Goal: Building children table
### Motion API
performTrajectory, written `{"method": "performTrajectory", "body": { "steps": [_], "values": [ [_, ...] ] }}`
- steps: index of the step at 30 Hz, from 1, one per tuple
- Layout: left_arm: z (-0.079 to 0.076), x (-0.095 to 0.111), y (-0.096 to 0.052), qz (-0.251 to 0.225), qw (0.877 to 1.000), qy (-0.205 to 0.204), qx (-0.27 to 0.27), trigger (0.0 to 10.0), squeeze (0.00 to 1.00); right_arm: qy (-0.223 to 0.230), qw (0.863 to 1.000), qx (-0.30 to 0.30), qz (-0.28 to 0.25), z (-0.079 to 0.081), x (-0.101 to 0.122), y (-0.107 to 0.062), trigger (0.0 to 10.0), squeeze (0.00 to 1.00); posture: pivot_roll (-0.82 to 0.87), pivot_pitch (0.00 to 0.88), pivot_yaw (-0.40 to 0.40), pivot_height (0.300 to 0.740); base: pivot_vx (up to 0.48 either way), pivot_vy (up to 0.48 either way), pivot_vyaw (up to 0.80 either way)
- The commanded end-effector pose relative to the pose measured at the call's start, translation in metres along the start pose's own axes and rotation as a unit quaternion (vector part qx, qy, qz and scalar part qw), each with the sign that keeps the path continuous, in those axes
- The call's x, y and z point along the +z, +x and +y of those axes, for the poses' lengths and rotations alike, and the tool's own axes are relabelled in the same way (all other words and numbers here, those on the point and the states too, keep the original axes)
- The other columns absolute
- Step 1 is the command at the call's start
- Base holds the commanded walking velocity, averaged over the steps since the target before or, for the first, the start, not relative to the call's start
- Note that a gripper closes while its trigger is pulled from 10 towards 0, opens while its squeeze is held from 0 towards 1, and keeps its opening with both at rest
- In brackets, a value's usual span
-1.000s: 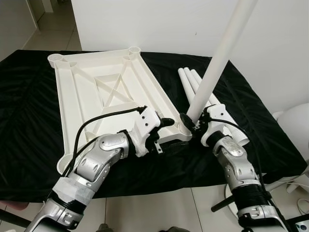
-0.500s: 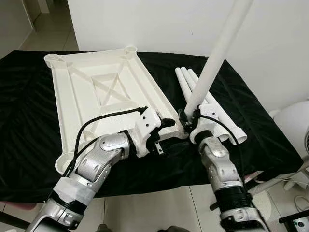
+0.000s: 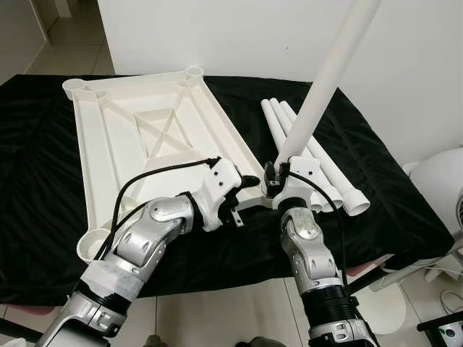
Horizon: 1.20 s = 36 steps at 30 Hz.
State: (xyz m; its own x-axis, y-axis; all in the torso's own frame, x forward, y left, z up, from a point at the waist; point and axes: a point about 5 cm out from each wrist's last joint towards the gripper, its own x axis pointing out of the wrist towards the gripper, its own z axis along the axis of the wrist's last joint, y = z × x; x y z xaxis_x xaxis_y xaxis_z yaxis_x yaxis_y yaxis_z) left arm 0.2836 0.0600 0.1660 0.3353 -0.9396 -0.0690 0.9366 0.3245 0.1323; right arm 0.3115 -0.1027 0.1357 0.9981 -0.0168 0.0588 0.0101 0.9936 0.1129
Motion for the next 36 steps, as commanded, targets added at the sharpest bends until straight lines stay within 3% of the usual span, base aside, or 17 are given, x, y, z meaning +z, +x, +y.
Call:
{"method": "performTrajectory", "body": {
  "steps": [1, 3, 4, 11, 12, 20, 24, 25, 32, 33, 34, 35, 36],
  "values": [
    [0.003, -0.001, -0.002, 0.009, 1.000, 0.006, -0.011, 10.0, 0.00, 0.010, 1.000, -0.018, 0.001, -0.008, 0.001, 0.000, 10.0, 0.00, 0.04, 0.000, -0.071, 0.740, 0.000, 0.000, 0.00],
    [0.003, -0.001, -0.002, 0.009, 1.000, 0.006, -0.011, 10.0, 0.00, 0.010, 1.000, -0.018, 0.001, -0.008, 0.001, 0.000, 10.0, 0.00, 0.04, 0.000, -0.071, 0.740, 0.000, 0.000, 0.00],
    [0.005, -0.001, -0.004, 0.011, 1.000, 0.005, -0.007, 10.0, 0.00, 0.013, 1.000, -0.014, -0.005, -0.010, 0.003, -0.001, 10.0, 1.00, 0.04, 0.000, -0.071, 0.740, 0.000, 0.000, 0.00],
    [0.011, -0.003, -0.014, 0.019, 1.000, 0.016, 0.004, 10.0, 0.00, 0.000, 1.000, 0.004, -0.028, -0.025, 0.013, 0.000, 10.0, 1.00, 0.04, 0.000, -0.072, 0.740, 0.000, 0.000, 0.00],
    [0.012, -0.004, -0.015, 0.022, 1.000, 0.019, 0.004, 10.0, 0.00, -0.003, 0.999, 0.014, -0.032, -0.027, 0.014, 0.000, 10.0, 0.00, 0.04, 0.000, -0.072, 0.740, 0.000, 0.000, 0.00],
    [0.009, -0.011, -0.018, 0.037, 0.999, 0.017, 0.010, 10.0, 0.00, -0.054, 0.990, 0.123, -0.030, -0.046, 0.017, 0.006, 10.0, 0.00, 0.04, 0.000, -0.072, 0.740, 0.000, 0.000, 0.00],
    [0.009, -0.012, -0.017, 0.037, 0.999, 0.013, 0.014, 10.0, 0.00, -0.062, 0.987, 0.144, -0.027, -0.047, 0.017, 0.007, 10.0, 0.00, 0.04, 0.000, -0.072, 0.740, 0.000, 0.000, 0.00],
    [0.008, -0.012, -0.015, 0.040, 0.999, 0.012, 0.022, 10.0, 0.00, -0.079, 0.983, 0.164, -0.030, -0.048, 0.018, 0.010, 10.0, 0.00, 0.04, 0.000, -0.073, 0.740, 0.000, 0.000, 0.00],
    [0.007, -0.014, -0.009, 0.051, 0.998, -0.002, 0.034, 10.0, 0.00, -0.089, 0.965, 0.248, 0.002, -0.047, 0.012, 0.017, 10.0, 0.00, 0.05, 0.000, -0.074, 0.740, 0.000, 0.000, 0.00],
    [0.007, -0.014, -0.008, 0.054, 0.998, -0.002, 0.038, 10.0, 0.00, -0.090, 0.961, 0.262, 0.008, -0.047, 0.011, 0.018, 4.8, 0.00, 0.05, 0.000, -0.076, 0.740, 0.000, 0.000, 0.00],
    [0.008, -0.014, -0.008, 0.056, 0.998, 0.001, 0.043, 10.0, 0.00, -0.092, 0.958, 0.271, 0.013, -0.047, 0.009, 0.019, 3.3, 0.00, 0.06, 0.000, -0.081, 0.740, 0.000, 0.000, 0.00],
    [0.008, -0.014, -0.008, 0.057, 0.997, 0.003, 0.046, 10.0, 0.00, -0.093, 0.956, 0.278, 0.015, -0.047, 0.008, 0.020, 3.3, 0.00, 0.06, 0.000, -0.081, 0.740, 0.000, 0.000, 0.00],
    [0.010, -0.014, -0.008, 0.059, 0.996, 0.008, 0.059, 10.0, 0.00, -0.089, 0.956, 0.280, 0.021, -0.047, 0.006, 0.021, 0.0, 0.00, 0.06, 0.000, -0.081, 0.740, 0.000, 0.000, 0.00]
  ]
}}
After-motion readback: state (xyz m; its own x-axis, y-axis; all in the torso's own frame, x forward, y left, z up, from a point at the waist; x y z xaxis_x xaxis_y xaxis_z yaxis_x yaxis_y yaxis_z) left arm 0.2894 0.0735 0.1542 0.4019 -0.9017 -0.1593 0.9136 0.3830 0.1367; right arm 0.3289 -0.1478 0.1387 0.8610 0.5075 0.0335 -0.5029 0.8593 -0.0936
